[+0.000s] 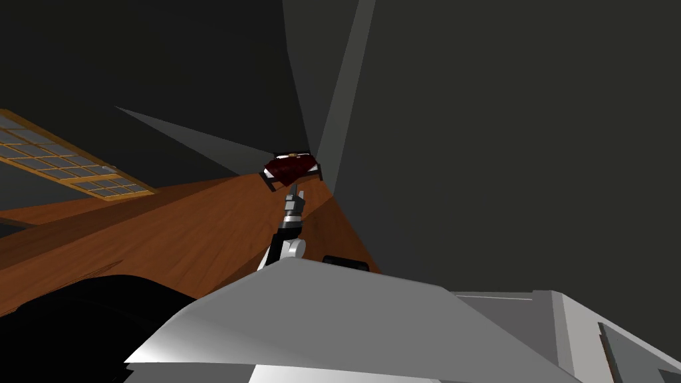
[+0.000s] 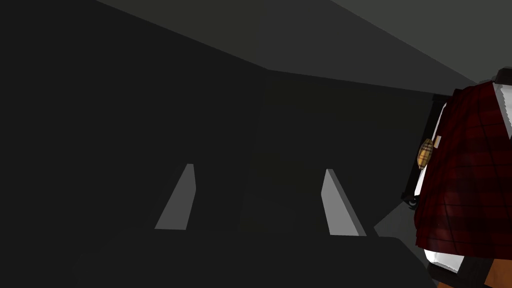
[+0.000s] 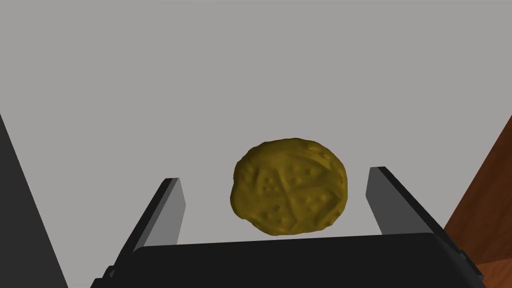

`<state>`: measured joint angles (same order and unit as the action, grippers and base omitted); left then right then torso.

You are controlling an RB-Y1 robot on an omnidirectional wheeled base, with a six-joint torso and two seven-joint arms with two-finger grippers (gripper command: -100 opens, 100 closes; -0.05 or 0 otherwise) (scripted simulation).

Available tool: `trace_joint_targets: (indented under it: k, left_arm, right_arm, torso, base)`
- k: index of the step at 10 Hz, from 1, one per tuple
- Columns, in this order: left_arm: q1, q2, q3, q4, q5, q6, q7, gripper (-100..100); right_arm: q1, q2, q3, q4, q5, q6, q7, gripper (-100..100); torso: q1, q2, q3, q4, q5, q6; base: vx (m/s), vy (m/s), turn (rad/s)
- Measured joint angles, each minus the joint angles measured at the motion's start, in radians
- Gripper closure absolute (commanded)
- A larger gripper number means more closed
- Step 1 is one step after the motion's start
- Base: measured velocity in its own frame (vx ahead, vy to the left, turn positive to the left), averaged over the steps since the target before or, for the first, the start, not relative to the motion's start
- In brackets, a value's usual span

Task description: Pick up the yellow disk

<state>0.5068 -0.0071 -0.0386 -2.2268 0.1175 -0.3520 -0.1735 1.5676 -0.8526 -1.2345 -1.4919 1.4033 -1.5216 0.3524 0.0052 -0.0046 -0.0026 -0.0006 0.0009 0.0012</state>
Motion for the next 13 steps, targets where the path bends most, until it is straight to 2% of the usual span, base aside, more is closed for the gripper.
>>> trace_joint_targets:
  k: [2, 4, 5, 6, 10, 11, 12, 13]
  left_arm:
    - [0.000, 0.000, 0.000, 0.000, 0.000, 0.000, 0.000, 0]
    - [0.000, 0.000, 0.000, 0.000, 0.000, 0.000, 0.000, 0]
    - [0.000, 0.000, 0.000, 0.000, 0.000, 0.000, 0.000, 0]
    - [0.000, 0.000, 0.000, 0.000, 0.000, 0.000, 0.000, 0]
    - [0.000, 0.000, 0.000, 0.000, 0.000, 0.000, 0.000, 0]
    - [0.000, 0.000, 0.000, 0.000, 0.000, 0.000, 0.000, 0]
    - [0.000, 0.000, 0.000, 0.000, 0.000, 0.000, 0.000, 0]
    - [0.000, 0.000, 0.000, 0.000, 0.000, 0.000, 0.000, 0]
  right_arm:
    - [-0.008, 0.012, 0.016, 0.040, 0.007, 0.004, 0.040, -100]
    - [-0.013, 0.024, 0.029, 0.115, 0.011, -0.001, 0.106, -100]
    - [-0.015, 0.030, 0.034, 0.132, 0.015, 0.002, 0.127, -100]
    - [-0.015, 0.031, 0.034, 0.133, 0.016, 0.003, 0.131, 100]
    - [-0.015, 0.031, 0.034, 0.133, 0.016, 0.002, 0.131, 100]
    - [-0.015, 0.031, 0.034, 0.133, 0.016, 0.002, 0.131, 0]
    - [-0.015, 0.031, 0.034, 0.133, 0.016, 0.002, 0.131, 100]
    - [-0.010, 0.028, 0.027, 0.107, 0.012, 0.001, 0.113, 100]
  torso:
    - [0.000, 0.001, 0.001, 0.000, 0.000, 0.000]
    - [0.000, 0.000, 0.000, 0.000, 0.000, 0.000]
    - [0.000, 0.000, 0.000, 0.001, -0.002, 0.000]
    - [0.000, 0.001, 0.001, 0.001, -0.003, 0.000]
    - [-0.001, 0.003, 0.002, 0.002, -0.003, 0.000]
    - [-0.001, 0.003, 0.002, 0.002, -0.003, 0.000]
    - [-0.001, 0.003, 0.002, 0.002, -0.003, 0.000]
    - [-0.001, 0.004, 0.003, 0.002, -0.003, 0.000]
  base:
    - [0.035, 0.017, 0.052]
    - [0.055, 0.018, 0.066]
    - [0.016, 0.000, -0.003]
    - [0.000, 0.000, 0.000]
    - [0.000, 0.000, 0.000]
    - [0.000, 0.000, 0.000]
    - [-0.030, -0.008, -0.090]
    - [-0.060, -0.021, -0.117]
